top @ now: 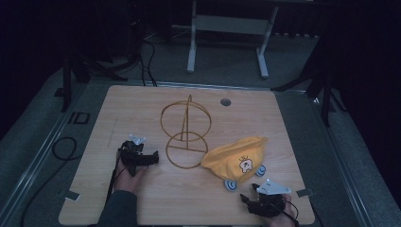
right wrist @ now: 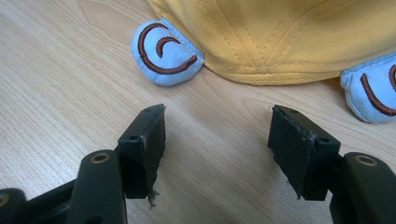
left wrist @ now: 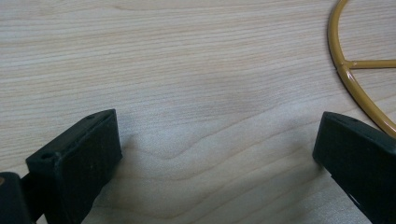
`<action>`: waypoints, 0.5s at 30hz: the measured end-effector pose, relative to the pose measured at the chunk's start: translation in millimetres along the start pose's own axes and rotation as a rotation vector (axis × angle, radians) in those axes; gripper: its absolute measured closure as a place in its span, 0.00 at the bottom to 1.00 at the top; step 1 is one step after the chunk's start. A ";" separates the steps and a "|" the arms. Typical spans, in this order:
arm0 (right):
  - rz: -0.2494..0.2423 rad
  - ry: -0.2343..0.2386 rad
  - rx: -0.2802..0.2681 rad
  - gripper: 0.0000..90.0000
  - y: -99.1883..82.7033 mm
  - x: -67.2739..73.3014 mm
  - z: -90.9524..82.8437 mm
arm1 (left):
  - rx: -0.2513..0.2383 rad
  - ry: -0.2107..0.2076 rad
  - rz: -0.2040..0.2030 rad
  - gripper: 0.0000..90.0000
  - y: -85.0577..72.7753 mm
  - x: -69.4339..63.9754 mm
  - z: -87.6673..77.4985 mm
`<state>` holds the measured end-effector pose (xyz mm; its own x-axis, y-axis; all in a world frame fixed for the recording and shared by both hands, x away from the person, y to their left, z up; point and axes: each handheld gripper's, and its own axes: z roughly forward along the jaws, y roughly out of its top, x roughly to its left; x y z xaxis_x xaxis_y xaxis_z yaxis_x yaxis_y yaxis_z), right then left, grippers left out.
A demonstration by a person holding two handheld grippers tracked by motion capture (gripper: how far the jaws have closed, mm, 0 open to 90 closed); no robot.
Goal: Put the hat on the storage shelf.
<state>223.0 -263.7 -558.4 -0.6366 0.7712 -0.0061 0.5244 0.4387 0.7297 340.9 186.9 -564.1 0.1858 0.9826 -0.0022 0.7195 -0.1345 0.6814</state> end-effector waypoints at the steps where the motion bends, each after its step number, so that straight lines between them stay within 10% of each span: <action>1: 0.001 -0.002 -0.002 0.41 -0.3 0.2 0.0 | 0.000 0.000 0.000 0.01 0.0 0.0 0.0; 15: 0.022 -0.047 0.020 0.44 1.8 -8.2 -2.3 | 0.000 0.000 0.000 0.01 0.0 0.0 0.0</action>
<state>227.8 -270.3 -555.5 -0.5979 0.8012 -0.0230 0.5491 0.4304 0.7165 341.0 186.9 -564.1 0.1858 0.9826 -0.0023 0.7194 -0.1344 0.6815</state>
